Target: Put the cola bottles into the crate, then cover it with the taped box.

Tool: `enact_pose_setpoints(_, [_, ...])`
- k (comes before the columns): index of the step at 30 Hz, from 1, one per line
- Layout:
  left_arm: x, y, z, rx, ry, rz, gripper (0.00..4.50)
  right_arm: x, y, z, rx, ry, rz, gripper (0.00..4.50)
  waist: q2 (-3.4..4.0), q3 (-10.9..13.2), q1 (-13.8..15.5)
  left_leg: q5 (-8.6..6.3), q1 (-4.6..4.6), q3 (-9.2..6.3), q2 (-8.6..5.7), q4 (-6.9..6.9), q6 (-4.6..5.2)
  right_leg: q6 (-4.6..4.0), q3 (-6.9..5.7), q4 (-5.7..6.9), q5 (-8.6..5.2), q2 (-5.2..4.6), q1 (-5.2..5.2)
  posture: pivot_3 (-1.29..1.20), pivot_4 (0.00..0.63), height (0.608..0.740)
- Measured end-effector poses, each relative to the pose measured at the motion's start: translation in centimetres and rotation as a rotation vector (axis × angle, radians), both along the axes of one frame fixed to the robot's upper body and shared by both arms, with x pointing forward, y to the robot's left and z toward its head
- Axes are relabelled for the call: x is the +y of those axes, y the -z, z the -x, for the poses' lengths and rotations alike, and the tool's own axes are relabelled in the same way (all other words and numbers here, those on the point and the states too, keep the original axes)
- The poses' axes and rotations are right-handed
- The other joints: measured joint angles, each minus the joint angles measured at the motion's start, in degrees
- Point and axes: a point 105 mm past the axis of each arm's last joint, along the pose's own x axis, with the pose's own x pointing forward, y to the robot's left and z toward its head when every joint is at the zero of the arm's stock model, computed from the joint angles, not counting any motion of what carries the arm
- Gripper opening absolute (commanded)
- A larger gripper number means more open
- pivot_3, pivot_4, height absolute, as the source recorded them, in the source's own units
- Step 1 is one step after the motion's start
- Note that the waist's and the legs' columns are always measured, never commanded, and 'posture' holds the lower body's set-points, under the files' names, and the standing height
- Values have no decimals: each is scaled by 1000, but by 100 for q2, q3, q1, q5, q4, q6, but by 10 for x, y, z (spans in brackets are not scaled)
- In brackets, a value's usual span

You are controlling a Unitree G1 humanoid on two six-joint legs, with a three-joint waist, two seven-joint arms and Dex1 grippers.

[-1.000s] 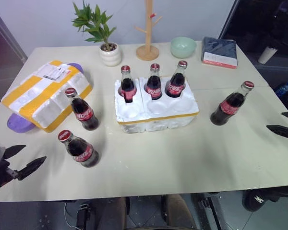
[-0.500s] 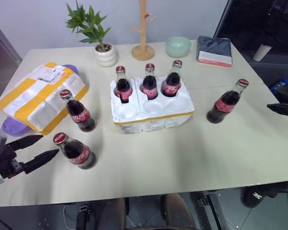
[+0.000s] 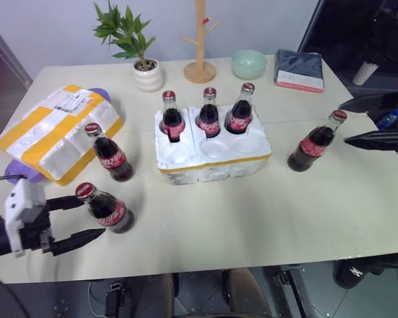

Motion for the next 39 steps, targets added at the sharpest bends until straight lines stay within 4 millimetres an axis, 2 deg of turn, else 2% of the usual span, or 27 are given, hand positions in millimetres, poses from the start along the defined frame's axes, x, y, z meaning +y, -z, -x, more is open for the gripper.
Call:
enact_pose_setpoints(5, [-12,14,-13,-45,16,3,4465,20,-2,12,36,-92,-11,4500,5,3,-4,0,-2,0,2,-1,1,2,0,7,1,4,-6,0,150,739])
enact_pose_setpoints(9, [-13,20,-19,-57,-3,4,4465,29,-5,17,43,-119,-17,4500,5,2,-1,0,-2,0,2,5,1,2,0,7,1,4,-2,0,150,739])
enact_pose_setpoints(12, [-15,25,-20,-49,-7,10,3659,34,-8,22,34,-136,-19,4500,5,2,1,0,-2,0,2,6,1,2,0,9,1,4,-3,0,150,739])
enact_pose_setpoints(14, [-16,25,-20,-48,-4,15,2800,37,-11,25,23,-145,-22,4500,5,2,3,0,-1,0,3,6,1,2,0,9,1,4,-3,0,150,739])
enact_pose_setpoints(21, [-15,21,-20,10,10,14,2790,41,-6,29,20,-146,-18,4500,4,3,-1,0,-2,0,3,6,1,3,0,10,1,5,-3,0,150,739])
enact_pose_setpoints(23, [-21,16,-15,51,51,30,2790,42,-3,28,24,-141,-21,4500,-1,5,-5,0,-3,0,5,6,1,3,0,10,1,6,-4,0,150,739])
enact_pose_setpoints(26, [-35,-4,-13,63,130,85,2790,42,2,27,31,-135,-32,4500,-3,7,9,0,-3,0,5,8,1,3,0,13,2,6,-3,0,150,739])
enact_pose_setpoints(31, [-76,-74,-34,-38,285,192,2790,44,7,26,19,-111,-45,4500,-13,13,143,0,-9,-8,6,44,2,9,-2,28,4,15,7,0,150,739])
enact_pose_setpoints(32, [-85,-82,-36,-51,310,203,2790,45,8,26,17,-112,-47,4500,-13,13,141,0,-11,-8,6,46,2,22,-1,27,12,15,8,0,150,739])
enact_pose_setpoints(39, [-156,-91,-57,-64,471,257,2790,47,14,27,20,-76,-75,4500,-15,14,155,-5,-30,-17,6,78,10,30,-1,41,17,24,1,0,150,739])
